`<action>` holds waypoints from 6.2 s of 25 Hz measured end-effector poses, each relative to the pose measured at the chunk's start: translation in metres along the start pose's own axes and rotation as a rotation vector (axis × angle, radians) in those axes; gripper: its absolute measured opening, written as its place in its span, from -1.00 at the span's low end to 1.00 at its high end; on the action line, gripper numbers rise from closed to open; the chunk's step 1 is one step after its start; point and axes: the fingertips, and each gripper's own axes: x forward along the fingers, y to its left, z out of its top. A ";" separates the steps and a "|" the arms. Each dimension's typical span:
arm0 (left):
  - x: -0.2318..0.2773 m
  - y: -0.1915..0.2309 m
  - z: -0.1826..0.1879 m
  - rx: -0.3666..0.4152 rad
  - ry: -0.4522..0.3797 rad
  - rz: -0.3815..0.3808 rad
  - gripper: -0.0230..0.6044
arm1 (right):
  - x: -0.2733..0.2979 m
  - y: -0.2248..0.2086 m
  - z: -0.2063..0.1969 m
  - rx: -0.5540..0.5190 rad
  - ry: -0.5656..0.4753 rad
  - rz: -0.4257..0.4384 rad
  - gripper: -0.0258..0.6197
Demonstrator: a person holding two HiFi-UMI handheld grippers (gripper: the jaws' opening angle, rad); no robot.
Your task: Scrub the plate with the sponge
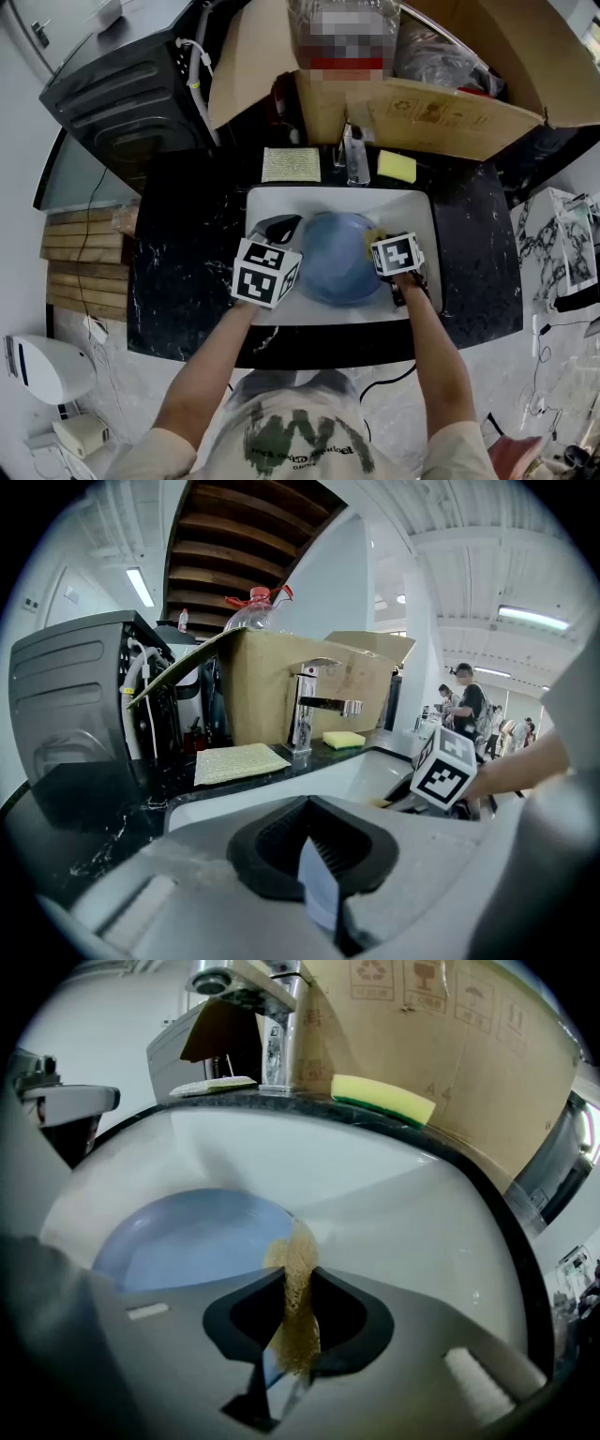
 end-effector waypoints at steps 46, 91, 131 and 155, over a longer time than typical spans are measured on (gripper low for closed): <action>-0.012 0.015 -0.002 -0.022 -0.013 0.100 -0.92 | 0.015 0.168 0.030 -0.146 0.026 0.392 -0.69; -0.002 -0.009 -0.016 -0.033 0.017 0.088 -0.92 | 0.002 0.016 -0.021 -0.181 0.207 0.116 -0.69; -0.033 -0.001 -0.024 -0.050 0.002 0.142 -0.92 | -0.020 0.180 0.011 -0.100 0.112 0.523 -0.70; -0.022 -0.020 -0.027 -0.033 0.013 0.101 -0.92 | -0.027 0.132 -0.033 -0.178 0.227 0.487 -0.70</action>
